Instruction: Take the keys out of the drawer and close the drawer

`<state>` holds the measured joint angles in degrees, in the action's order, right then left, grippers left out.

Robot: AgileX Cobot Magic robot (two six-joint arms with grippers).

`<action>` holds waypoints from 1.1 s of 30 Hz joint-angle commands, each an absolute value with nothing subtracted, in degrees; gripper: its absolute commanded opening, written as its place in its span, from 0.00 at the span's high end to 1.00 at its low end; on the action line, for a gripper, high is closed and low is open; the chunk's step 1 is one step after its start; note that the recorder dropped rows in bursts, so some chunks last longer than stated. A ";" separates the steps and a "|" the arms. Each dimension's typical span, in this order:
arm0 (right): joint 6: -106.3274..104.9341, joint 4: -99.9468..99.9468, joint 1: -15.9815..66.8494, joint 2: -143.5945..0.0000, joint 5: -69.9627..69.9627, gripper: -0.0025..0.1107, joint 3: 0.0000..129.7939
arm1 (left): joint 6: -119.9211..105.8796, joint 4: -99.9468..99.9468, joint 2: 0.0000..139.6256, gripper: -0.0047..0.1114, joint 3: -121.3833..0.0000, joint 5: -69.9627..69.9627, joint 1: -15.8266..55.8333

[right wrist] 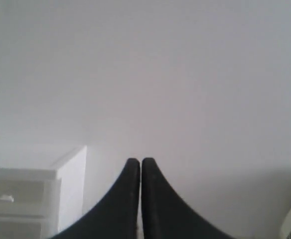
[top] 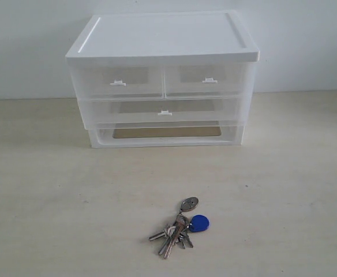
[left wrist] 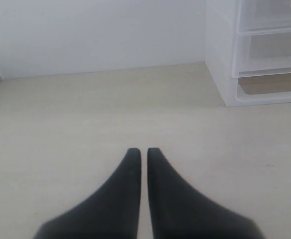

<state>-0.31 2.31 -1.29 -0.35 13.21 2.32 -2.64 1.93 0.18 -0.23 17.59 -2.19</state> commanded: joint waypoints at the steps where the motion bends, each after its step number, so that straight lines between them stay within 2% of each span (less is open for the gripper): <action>1: -1.44 2.07 -2.09 0.00 8.17 0.98 0.00 | -2.97 1.42 0.00 0.92 0.00 17.57 -2.29; 6: -2.28 2.75 -2.09 0.00 2.62 0.98 0.00 | -2.97 1.42 0.00 0.92 0.00 17.57 -2.29; 11: -1.61 3.03 -2.09 0.00 -15.83 0.98 0.00 | -2.97 1.42 0.00 0.92 0.00 17.57 -2.29; 33: -0.31 3.30 -2.09 0.00 -18.58 0.98 0.00 | -2.97 1.42 0.00 0.92 0.00 17.57 -2.29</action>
<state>-0.44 3.42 -1.80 -0.26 -18.73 -0.04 -2.74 1.93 0.18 -0.23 17.59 -2.19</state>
